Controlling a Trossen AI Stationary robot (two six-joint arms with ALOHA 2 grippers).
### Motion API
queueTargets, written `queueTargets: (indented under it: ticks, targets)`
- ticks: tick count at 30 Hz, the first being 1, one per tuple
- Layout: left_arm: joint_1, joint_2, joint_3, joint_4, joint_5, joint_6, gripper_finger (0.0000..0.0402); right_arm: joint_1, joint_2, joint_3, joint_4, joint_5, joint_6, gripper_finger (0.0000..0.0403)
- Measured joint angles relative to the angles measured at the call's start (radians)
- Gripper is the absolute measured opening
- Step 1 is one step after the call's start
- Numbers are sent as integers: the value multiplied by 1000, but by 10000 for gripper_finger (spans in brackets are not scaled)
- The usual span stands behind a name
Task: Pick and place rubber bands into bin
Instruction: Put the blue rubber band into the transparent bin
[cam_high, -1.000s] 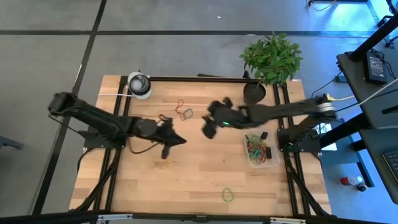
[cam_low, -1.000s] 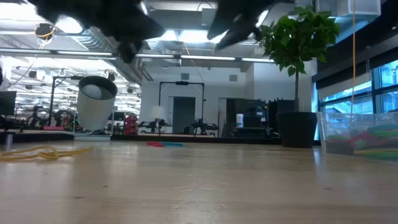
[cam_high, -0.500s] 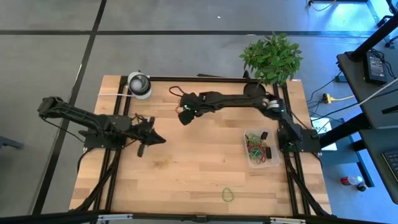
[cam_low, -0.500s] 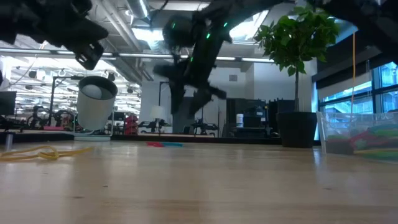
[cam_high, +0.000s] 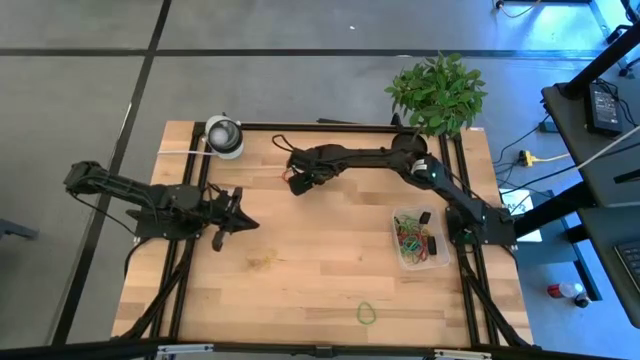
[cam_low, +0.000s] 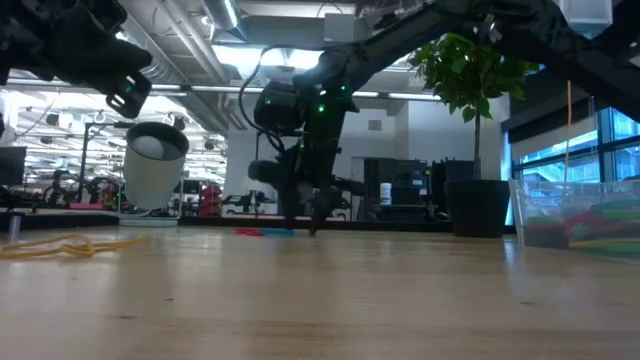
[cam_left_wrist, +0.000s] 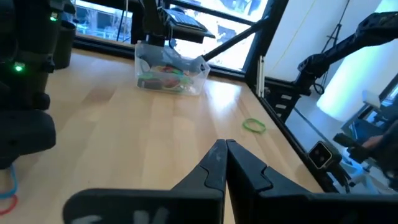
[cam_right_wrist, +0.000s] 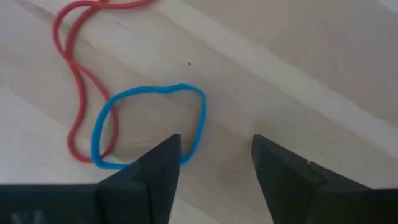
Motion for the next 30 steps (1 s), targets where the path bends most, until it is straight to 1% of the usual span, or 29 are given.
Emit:
queueTargets:
  ticks: [2, 4, 6, 9, 10, 14, 16, 18, 23, 27, 30]
  targets:
    - [0, -6, 0, -5, 4, -10, 2, -2, 10, 2, -4, 6, -4, 179]
    - [0, -11, 0, -7, 8, -14, 1, -2, 19, 4, -15, 11, -9, 149]
    - [0, -11, 0, -7, 8, -14, 1, -2, 24, 4, -30, 8, -32, 109]
    - [0, -10, 0, -7, 7, -20, 3, 9, 26, 4, -53, 9, -83, 34]
    - [0, -10, 0, -7, 6, -24, 2, 15, 21, 4, -57, 13, -99, 18]
    - [0, -10, 0, -7, -15, -38, 1, 39, -19, -4, -95, 15, -140, 10]
    - [0, -10, 0, -6, -34, -38, 3, 64, -63, -9, -149, -2, -162, 4]
    - [0, -10, 0, -5, -51, -37, 2, 87, -120, -6, -163, 15, -179, 4]
    - [0, -5, 0, 0, -81, 3, 2, 133, -244, -4, -294, 154, -215, 2]
    - [0, 12, 2, 19, -113, -5, 1, 192, -338, -4, -430, 185, -200, 2]
    - [-1, 49, 32, 5, -137, -11, 1, 251, -408, -37, -540, 247, -155, 1]
